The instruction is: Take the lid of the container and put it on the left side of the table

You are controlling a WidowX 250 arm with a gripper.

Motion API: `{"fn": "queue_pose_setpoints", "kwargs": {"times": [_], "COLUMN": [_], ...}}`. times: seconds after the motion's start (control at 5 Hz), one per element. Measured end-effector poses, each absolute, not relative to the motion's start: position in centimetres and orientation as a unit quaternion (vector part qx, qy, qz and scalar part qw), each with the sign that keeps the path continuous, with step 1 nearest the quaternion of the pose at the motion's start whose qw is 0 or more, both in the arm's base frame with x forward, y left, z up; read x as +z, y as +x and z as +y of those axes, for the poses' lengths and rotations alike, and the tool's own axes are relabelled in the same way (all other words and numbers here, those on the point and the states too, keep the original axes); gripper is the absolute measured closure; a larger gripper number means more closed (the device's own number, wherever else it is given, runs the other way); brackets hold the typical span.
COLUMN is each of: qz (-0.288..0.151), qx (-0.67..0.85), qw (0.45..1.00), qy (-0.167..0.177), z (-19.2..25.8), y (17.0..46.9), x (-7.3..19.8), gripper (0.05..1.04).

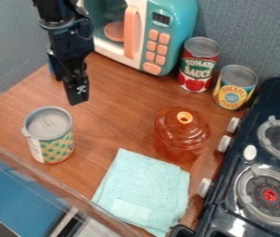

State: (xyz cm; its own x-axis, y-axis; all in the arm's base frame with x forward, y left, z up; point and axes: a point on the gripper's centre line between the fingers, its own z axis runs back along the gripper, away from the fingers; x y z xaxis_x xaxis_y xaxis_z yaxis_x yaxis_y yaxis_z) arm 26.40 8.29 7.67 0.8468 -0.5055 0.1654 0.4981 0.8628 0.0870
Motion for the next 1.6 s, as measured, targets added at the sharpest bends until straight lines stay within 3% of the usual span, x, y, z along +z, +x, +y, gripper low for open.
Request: {"fn": "queue_pose_setpoints", "kwargs": {"times": [0.6, 1.0, 1.4, 1.6], "qz": [-0.063, -0.08, -0.067, -0.05], "qx": [-0.344, -0.427, -0.499, -0.515], "qw": [0.937, 0.901, 0.864, 0.855], "qy": [0.017, -0.003, -0.023, -0.026], "z": [4.9, 0.1, -4.7, -5.5], "y": [27.3, 30.8, 35.0, 35.1], "x": [6.5, 7.7, 6.1, 4.8], "gripper": [0.085, 0.085, 0.085, 0.085]}}
